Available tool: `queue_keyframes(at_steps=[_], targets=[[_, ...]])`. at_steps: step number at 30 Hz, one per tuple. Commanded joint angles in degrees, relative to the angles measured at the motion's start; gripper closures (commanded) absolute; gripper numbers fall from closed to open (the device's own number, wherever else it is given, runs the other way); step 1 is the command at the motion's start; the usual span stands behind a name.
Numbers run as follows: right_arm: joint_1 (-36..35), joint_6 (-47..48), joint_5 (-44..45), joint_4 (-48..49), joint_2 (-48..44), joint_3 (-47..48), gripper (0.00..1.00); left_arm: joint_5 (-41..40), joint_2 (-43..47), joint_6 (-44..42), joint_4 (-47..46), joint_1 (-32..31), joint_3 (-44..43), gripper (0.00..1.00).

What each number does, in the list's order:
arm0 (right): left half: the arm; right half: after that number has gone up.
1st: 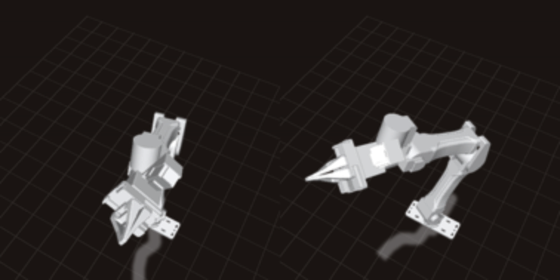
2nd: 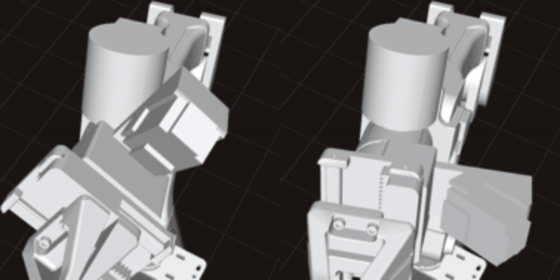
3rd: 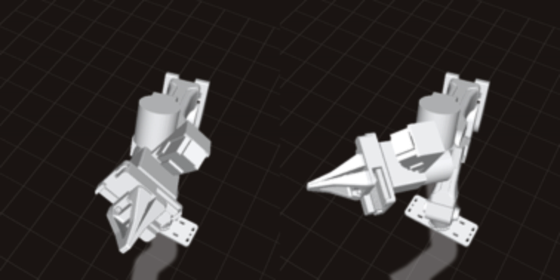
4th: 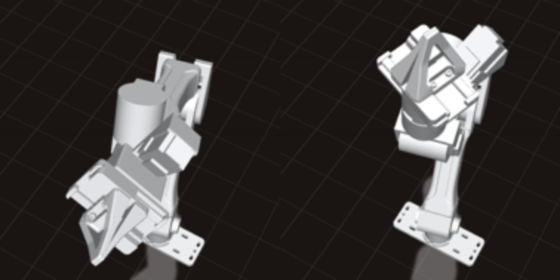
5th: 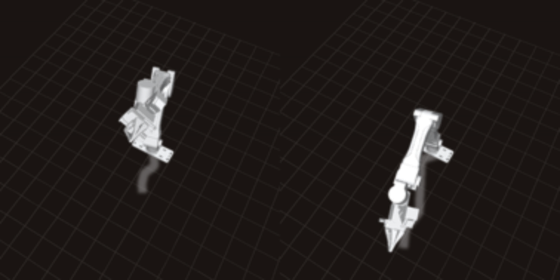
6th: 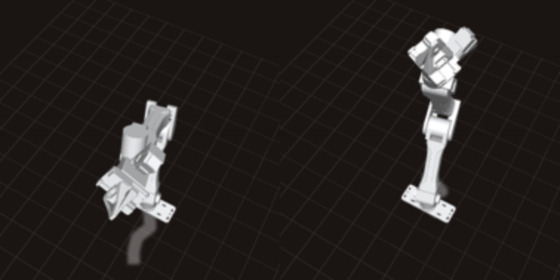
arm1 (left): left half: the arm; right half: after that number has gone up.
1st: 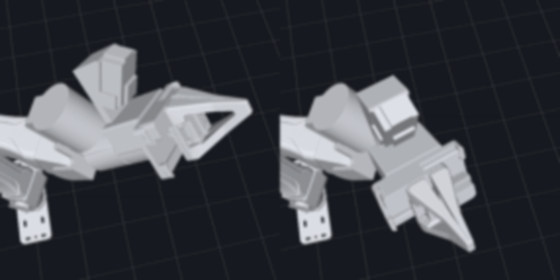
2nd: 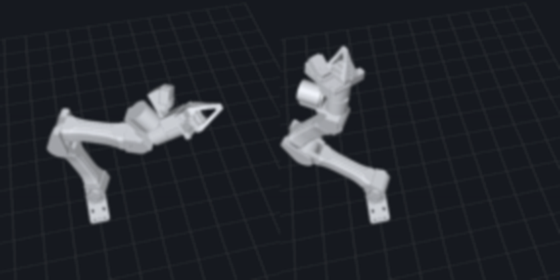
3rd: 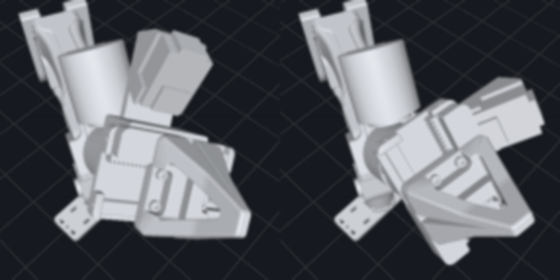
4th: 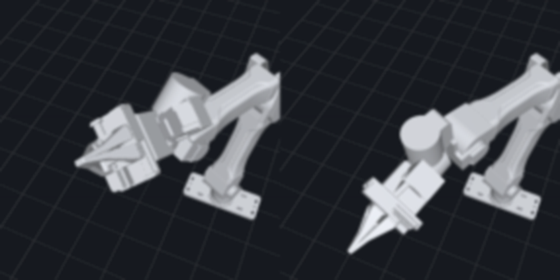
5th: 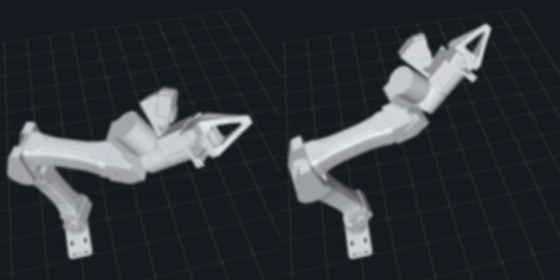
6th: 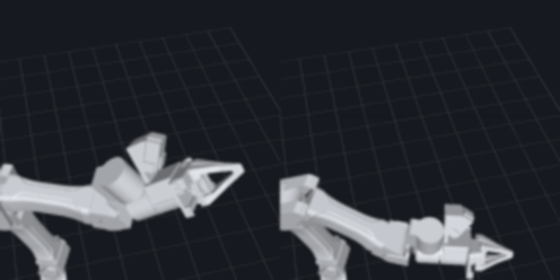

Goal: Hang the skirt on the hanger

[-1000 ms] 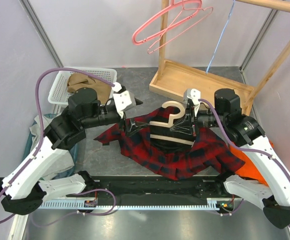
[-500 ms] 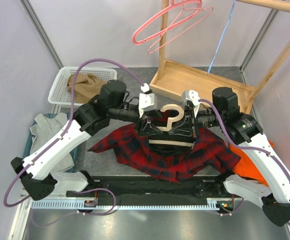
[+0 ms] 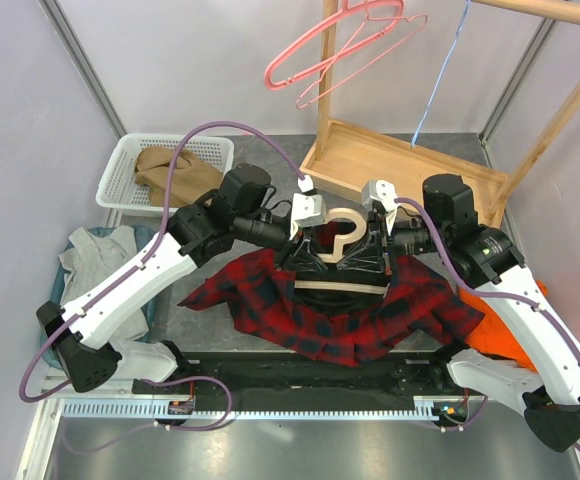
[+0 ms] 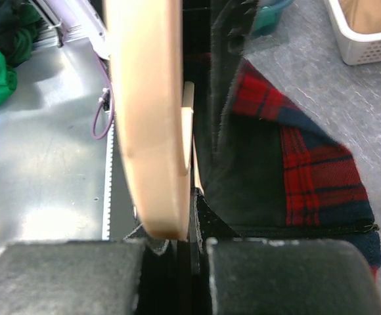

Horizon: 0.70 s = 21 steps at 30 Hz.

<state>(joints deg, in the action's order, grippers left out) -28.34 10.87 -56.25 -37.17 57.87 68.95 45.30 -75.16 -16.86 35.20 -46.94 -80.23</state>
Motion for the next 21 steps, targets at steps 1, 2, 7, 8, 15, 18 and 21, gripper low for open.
queue_keyframes(at_steps=[1,2,7,8,15,18,21], targets=[[0.04,-1.11,-1.24,8.95,-2.05,2.25,1.0,1.99,-0.78,-3.0,3.29,0.18,1.3,0.72],[-0.05,-1.64,-1.06,9.65,-2.32,2.07,1.0,1.46,-0.78,-3.17,3.38,0.18,1.65,0.78],[-0.05,-2.96,0.69,10.62,-3.64,1.02,1.0,-4.42,-0.43,-2.38,3.65,0.18,0.86,0.98],[-0.05,-3.14,1.4,10.62,-3.99,0.75,1.0,-6.43,0.09,-2.3,3.65,0.09,0.43,0.98],[0.04,-5.07,7.64,9.92,-6.54,-3.9,0.32,-11.37,6.33,-4.41,4.96,0.09,-0.46,0.98],[-0.05,-5.6,11.15,9.66,-8.29,-5.74,0.27,-12.25,7.21,-4.76,6.46,0.09,-1.25,0.98],[-0.05,-5.86,13.96,9.57,-9.35,-7.33,0.27,-12.69,7.92,-4.67,6.64,0.09,-0.99,0.98]])
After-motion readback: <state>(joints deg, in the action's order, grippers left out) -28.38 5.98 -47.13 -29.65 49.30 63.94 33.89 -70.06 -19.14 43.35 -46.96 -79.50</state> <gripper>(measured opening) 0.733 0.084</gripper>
